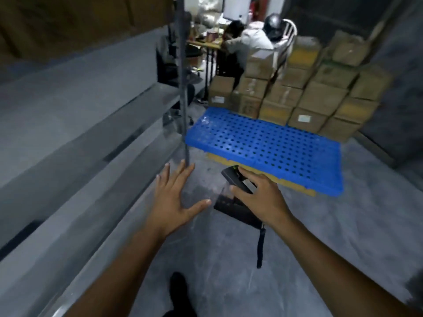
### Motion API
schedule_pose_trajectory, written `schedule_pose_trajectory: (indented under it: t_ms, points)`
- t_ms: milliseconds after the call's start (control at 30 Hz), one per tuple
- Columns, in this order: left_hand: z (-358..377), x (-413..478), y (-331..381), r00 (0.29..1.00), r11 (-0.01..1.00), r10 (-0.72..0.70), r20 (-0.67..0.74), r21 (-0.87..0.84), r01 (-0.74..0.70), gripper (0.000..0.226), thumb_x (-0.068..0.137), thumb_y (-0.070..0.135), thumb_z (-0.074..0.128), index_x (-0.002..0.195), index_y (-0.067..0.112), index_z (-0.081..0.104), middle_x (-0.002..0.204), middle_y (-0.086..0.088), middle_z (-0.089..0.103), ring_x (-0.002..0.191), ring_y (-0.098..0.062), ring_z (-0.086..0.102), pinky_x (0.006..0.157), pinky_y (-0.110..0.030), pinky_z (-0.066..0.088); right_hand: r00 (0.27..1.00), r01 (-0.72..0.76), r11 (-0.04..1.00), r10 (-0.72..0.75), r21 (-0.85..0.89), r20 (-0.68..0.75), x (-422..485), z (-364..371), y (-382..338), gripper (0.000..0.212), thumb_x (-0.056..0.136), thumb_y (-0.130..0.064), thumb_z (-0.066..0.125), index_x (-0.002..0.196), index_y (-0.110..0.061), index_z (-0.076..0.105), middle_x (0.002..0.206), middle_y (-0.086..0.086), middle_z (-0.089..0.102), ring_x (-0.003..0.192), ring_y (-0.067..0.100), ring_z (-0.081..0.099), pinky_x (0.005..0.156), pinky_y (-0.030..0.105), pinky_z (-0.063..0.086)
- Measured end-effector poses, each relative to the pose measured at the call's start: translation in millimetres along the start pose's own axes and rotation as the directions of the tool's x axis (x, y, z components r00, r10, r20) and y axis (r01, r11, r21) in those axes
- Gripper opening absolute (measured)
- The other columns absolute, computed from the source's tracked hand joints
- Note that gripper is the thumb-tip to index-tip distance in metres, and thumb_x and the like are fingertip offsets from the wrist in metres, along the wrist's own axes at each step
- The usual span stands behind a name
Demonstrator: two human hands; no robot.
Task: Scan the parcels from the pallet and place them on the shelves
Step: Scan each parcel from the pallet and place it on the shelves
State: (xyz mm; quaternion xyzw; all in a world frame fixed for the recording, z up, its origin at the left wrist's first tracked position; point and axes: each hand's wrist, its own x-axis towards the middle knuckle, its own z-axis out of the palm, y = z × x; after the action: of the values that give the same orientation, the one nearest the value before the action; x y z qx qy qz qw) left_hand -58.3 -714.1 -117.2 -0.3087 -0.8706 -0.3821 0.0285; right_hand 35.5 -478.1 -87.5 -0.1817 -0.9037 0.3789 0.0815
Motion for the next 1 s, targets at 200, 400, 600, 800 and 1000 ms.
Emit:
schedule_pose_trajectory:
  t_ms: [200,400,600,800,1000]
  points:
    - [85.2,121.8,30.3,0.982,0.983,0.156,0.108,-0.114,-0.144,0.094,0.073,0.088,0.056,0.154,0.051,0.025,0.168,0.018,0.018,0.158,-0.02,-0.003,0.125,-0.056,0.008,0.973,-0.181,0.983,0.185,0.043,-0.138,39.3,-70.6,68.8,0.071,0.086,-0.061,0.067,0.149,-0.046,0.04,0.139,-0.001,0.052,0.127,0.022,0.05,0.1,0.04,0.048]
    - [162.9,249.7,83.6,0.915,0.939,0.316,0.25,-0.218,-0.265,0.089,0.074,0.094,0.045,0.151,0.056,0.023,0.168,0.017,0.014,0.158,-0.023,0.0,0.125,-0.059,0.012,0.904,-0.304,0.95,0.31,0.068,-0.295,97.7,-153.6,116.4,0.069,0.083,-0.06,0.069,0.146,-0.046,0.045,0.12,-0.007,0.054,0.104,0.01,0.059,0.083,0.024,0.048]
    - [208.2,359.1,136.2,0.882,0.913,0.359,0.306,-0.312,-0.264,0.077,0.075,0.093,0.047,0.142,0.068,0.016,0.165,0.025,0.014,0.155,-0.009,0.008,0.124,-0.051,0.023,0.848,-0.343,0.938,0.329,0.044,-0.416,156.4,-244.4,153.3,0.071,0.084,-0.066,0.064,0.148,-0.047,0.039,0.108,-0.011,0.053,0.078,0.002,0.062,0.06,0.016,0.047]
    - [254.9,473.7,204.1,0.879,0.882,0.384,0.282,-0.392,-0.26,0.087,0.077,0.082,0.06,0.152,0.054,0.025,0.163,0.022,0.022,0.146,-0.005,0.026,0.115,-0.04,0.035,0.819,-0.288,0.958,0.255,0.016,-0.514,227.7,-332.0,198.1,0.059,0.086,-0.063,0.065,0.14,-0.055,0.043,0.107,-0.009,0.059,0.083,0.002,0.06,0.065,0.018,0.049]
    - [295.4,596.7,282.6,0.915,0.865,0.403,0.013,-0.332,-0.376,0.082,0.084,0.058,0.072,0.153,0.038,0.033,0.153,0.009,0.037,0.125,0.013,0.028,0.098,-0.014,0.03,0.84,-0.174,0.979,0.205,0.109,-0.503,302.6,-385.3,249.9,0.066,0.085,-0.059,0.068,0.146,-0.046,0.046,0.119,-0.013,0.057,0.101,-0.003,0.056,0.078,0.008,0.04]
